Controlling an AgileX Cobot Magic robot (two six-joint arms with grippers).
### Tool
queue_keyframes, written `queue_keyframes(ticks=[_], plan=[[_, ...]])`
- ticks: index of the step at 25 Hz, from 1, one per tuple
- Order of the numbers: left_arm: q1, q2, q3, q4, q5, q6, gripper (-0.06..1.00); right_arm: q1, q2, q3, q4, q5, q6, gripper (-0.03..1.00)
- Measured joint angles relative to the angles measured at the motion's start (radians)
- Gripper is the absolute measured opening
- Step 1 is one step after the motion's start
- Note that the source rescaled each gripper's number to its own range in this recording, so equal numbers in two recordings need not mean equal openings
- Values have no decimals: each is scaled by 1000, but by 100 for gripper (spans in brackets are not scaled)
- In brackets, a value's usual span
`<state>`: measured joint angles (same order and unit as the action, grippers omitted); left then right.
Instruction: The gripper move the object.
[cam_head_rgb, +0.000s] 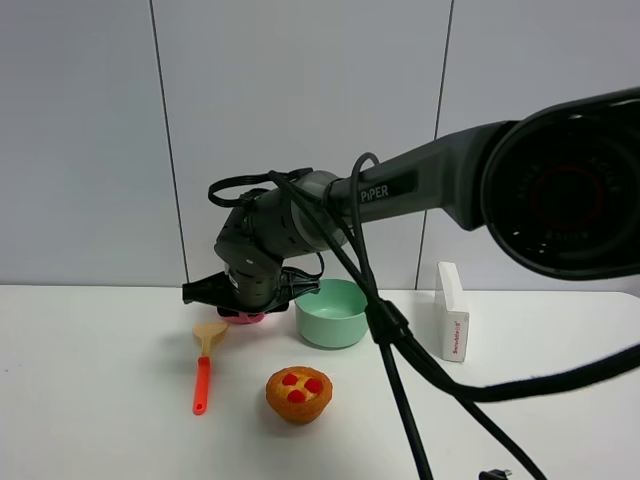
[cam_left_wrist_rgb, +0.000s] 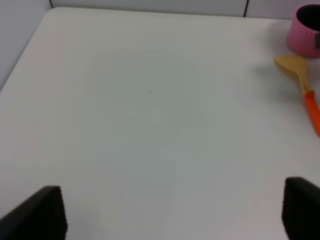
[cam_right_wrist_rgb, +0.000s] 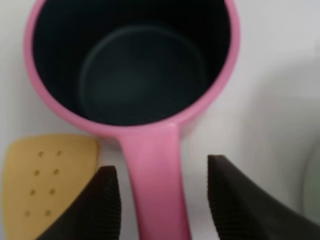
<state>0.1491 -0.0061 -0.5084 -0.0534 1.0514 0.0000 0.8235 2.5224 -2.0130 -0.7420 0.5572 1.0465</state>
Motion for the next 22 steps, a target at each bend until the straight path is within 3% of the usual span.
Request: queue_keyframes(ticks=[3,5,8,11,16,22], plan=[[0,0,0,0,0,0,100,0,-3,0,3,8,0,32],[0,0,0,0,0,0,100,0,-14,0,7,11,-4,39],[0,0,0,0,0,0,100,0,-54,0,10,11,-71,61],[0,0,0,0,0,0,100,0,-126,0,16,34,-212,78],[0,0,0,0,0,0,100,16,-301,0,26,158,-483,82],[0,0,0,0,0,0,100,56,-544,-2,70,358,-665,82]])
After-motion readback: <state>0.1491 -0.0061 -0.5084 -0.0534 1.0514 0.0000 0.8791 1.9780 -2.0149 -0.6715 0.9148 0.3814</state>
